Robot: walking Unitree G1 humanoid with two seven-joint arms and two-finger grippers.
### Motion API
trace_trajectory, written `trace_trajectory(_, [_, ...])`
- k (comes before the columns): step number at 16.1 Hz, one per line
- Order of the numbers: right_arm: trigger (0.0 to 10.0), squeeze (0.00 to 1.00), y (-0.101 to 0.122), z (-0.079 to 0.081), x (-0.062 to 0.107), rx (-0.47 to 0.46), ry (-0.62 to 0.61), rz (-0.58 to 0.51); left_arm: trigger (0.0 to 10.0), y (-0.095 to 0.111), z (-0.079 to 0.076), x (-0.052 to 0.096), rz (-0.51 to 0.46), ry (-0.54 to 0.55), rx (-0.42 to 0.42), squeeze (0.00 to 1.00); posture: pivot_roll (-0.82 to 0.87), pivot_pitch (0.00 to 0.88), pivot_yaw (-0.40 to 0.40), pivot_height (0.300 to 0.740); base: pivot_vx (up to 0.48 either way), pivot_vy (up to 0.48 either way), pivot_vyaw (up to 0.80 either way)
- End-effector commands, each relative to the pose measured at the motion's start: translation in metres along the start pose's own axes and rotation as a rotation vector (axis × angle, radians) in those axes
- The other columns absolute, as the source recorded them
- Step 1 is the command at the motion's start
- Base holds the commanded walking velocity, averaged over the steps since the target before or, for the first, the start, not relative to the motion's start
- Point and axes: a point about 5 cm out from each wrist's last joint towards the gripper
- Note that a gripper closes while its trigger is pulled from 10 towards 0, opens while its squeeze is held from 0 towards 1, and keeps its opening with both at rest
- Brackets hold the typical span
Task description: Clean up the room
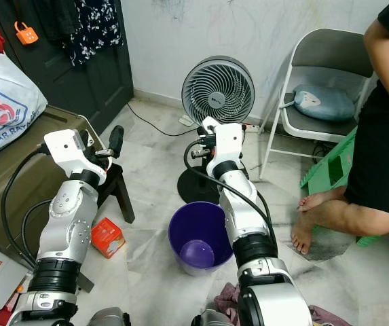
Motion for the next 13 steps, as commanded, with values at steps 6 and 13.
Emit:
trace_trajectory(6, [10.0, 0.0, 0.0022, -0.0021, -0.0031, 0.002, -0.007, -0.001, 10.0, 0.0008, -0.0042, -0.0037, 0.002, -0.015, 0.002, 0.0, 0.02, 0.0, -0.033, 0.74, 0.0, 0.256, 0.0])
trace_trajectory(13, [10.0, 0.0, 0.0021, -0.0021, -0.0033, 0.001, -0.006, 0.0, 10.0, 0.0005, -0.0045, -0.0039, 0.004, -0.019, 0.0, 0.0, 0.02, 0.0, -0.033, 0.74, 0.0, 0.311, -0.07])
Point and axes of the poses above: a point about 5 cm out from each wrist's last joint towards the gripper, its own x axis pointing back from the gripper into the wrist, its own y axis along the axis of the wrist's last joint, z = x × y, and after that the axes turned 10 degrees about x, right-handed
